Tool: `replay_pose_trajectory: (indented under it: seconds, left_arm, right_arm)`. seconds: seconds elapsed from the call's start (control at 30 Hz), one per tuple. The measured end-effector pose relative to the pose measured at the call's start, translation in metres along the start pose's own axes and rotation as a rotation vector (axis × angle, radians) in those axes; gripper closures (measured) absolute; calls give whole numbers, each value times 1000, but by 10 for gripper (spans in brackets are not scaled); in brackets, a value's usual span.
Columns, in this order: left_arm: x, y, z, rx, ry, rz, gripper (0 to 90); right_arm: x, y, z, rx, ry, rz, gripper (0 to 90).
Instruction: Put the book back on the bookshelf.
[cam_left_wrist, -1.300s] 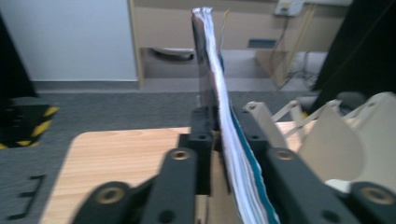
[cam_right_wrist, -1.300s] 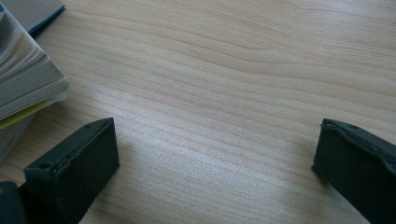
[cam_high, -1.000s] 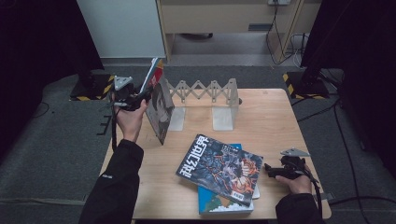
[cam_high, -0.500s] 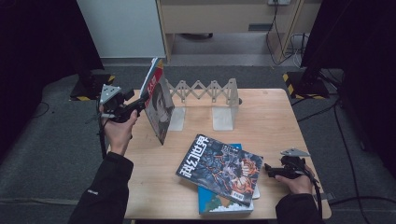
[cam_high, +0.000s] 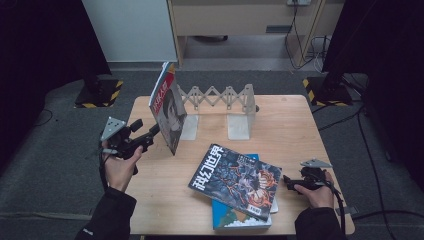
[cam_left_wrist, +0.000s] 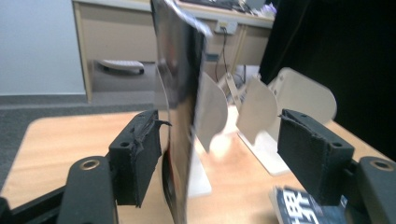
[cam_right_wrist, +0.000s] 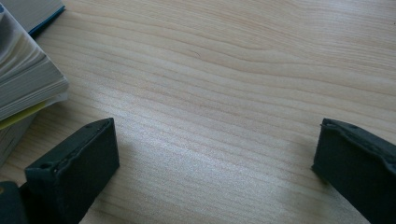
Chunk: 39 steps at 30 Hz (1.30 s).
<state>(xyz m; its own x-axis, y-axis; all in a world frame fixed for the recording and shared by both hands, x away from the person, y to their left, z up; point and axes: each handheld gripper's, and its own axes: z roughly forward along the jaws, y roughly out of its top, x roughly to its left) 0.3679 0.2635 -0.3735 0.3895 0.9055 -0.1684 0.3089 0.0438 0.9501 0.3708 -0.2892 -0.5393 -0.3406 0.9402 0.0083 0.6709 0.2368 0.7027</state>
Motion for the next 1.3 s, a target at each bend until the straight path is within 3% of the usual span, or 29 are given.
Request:
replay_pose_trajectory:
  seconds: [0.17,0.27,0.47,0.63,0.73,0.77,0.9,1.03,1.3]
  left_arm:
    - [-6,-21,0,40,-23,-7,274]
    - [-8,-29,2,53,-38,-22,275]
    - [-14,-56,11,108,-75,-36,257]
    - [-20,-77,17,164,-124,-50,245]
    - [-22,-83,19,178,-133,-49,244]
    - [-23,-88,19,187,-139,-55,244]
    - [-26,-97,22,232,-157,-57,243]
    - [-32,-105,26,265,-181,-45,243]
    - [-43,-117,33,320,-223,-39,245]
  right_arm:
    - [-1,0,-1,-7,-3,3,25]
    - [-2,0,-3,-5,-12,14,84]
    - [-1,2,-9,28,-19,18,162]
    - [3,10,-19,-21,-25,29,222]
    - [5,13,-24,-31,-33,39,241]
    - [6,16,-29,-60,-31,60,262]
    - [9,19,-36,-105,-5,101,287]
    - [17,26,-46,-164,5,90,310]
    - [35,32,-48,-181,87,59,319]
